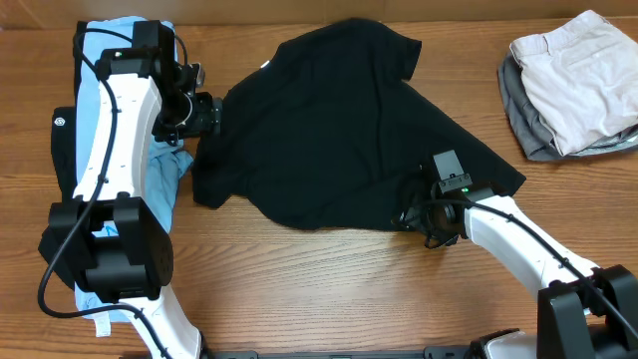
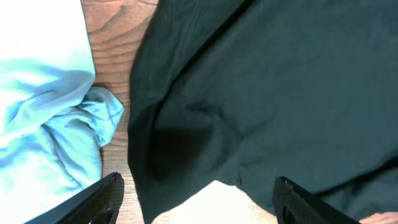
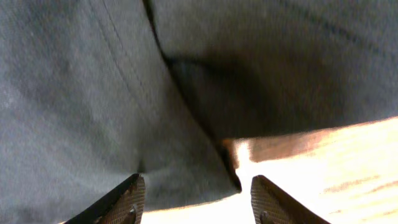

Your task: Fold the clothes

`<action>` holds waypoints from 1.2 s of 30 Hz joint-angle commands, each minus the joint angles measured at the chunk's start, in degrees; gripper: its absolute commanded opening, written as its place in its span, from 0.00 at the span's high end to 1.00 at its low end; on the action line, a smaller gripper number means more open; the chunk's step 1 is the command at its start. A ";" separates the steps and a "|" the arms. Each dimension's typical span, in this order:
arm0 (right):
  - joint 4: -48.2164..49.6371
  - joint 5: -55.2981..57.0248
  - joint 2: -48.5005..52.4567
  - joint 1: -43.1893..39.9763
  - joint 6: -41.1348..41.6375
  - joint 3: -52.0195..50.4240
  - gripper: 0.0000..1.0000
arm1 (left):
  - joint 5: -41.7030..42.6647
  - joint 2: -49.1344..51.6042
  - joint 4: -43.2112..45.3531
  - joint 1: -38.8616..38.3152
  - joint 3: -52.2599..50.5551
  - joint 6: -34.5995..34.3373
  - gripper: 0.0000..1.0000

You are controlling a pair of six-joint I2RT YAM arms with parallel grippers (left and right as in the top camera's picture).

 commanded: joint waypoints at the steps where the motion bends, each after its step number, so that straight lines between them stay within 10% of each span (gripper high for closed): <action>1: 1.92 2.03 1.38 -0.02 1.79 -1.81 0.44 | -0.42 -0.09 1.18 -0.33 -1.77 -1.42 0.21; 10: 3.28 -2.93 2.05 0.17 1.81 -3.28 0.65 | -0.85 -0.09 0.94 -0.31 -4.09 -1.42 0.22; 15: 0.94 -2.91 1.86 0.02 3.37 -3.23 0.96 | -3.82 -0.09 -0.61 -0.33 -4.11 -1.90 0.24; 36: -20.55 -10.01 -14.53 -22.69 -9.92 1.60 0.96 | 2.49 -0.09 -4.17 -0.42 -17.51 -1.75 0.22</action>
